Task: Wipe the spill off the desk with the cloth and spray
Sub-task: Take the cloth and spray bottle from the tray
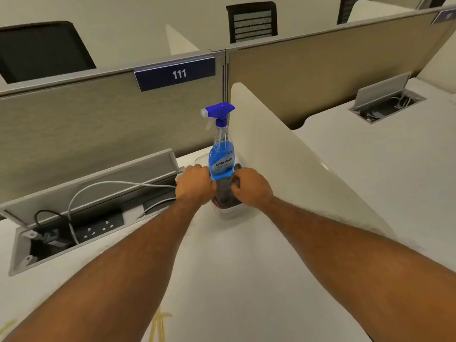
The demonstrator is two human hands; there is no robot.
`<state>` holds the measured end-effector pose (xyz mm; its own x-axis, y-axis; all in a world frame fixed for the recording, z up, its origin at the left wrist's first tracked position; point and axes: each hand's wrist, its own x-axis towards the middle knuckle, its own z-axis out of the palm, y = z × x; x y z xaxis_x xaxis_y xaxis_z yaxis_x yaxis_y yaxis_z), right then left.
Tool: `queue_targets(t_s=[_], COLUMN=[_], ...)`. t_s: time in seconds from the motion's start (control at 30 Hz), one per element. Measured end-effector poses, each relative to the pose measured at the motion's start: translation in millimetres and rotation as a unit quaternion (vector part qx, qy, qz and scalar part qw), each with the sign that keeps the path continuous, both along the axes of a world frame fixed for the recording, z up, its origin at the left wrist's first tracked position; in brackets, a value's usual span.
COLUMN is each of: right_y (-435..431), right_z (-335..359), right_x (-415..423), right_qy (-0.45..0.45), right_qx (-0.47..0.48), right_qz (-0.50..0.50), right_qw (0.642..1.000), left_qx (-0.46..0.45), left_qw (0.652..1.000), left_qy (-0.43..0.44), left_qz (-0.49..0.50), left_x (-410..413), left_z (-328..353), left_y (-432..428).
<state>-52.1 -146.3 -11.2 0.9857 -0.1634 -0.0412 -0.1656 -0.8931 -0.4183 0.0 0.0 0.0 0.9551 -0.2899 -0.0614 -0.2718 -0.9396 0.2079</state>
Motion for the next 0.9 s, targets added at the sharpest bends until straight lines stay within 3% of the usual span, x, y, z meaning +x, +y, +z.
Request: queue_targets(t_s=[0.13,0.2,0.33,0.43,0.53,0.73,0.9], right_y=[0.3,-0.1,-3.0,-2.3,1.5,7.5,2.1], right_z=[-9.3,-13.7,-22.1,-28.9,-33.8,-33.3,-28.2], right_x=[20.7,31.5,47.4,54.1,59.8,62.0,59.0], right_qy=[0.028,0.033,0.047,0.078,0.088,0.081,0.096], right_qx=[-0.061,-0.115,-0.269,-0.332,-0.344,-0.28,-0.3], right_qz=[0.024,0.046,0.076,0.09,0.095,0.05,0.069], right_qw=[0.997,0.992,0.959,0.936,0.93,0.955,0.947], left_qx=[0.128,0.177,0.263,0.293,0.316,0.313,0.306], left_qw=[0.989,0.981,0.958,0.947,0.938,0.941,0.943], left_qy=[-0.021,0.009,0.059,0.068,0.084,0.085,0.091], left_qz=[-0.064,-0.081,-0.095,-0.11,-0.112,-0.099,-0.091], left_x=[19.7,29.5,42.6,43.0,43.2,40.2,40.9], left_z=[-10.9,-18.1,-31.1,-34.3,-35.4,-31.8,-36.1], left_y=[-9.1,-14.6,-19.4,-24.8,-28.6,-36.0,-37.9])
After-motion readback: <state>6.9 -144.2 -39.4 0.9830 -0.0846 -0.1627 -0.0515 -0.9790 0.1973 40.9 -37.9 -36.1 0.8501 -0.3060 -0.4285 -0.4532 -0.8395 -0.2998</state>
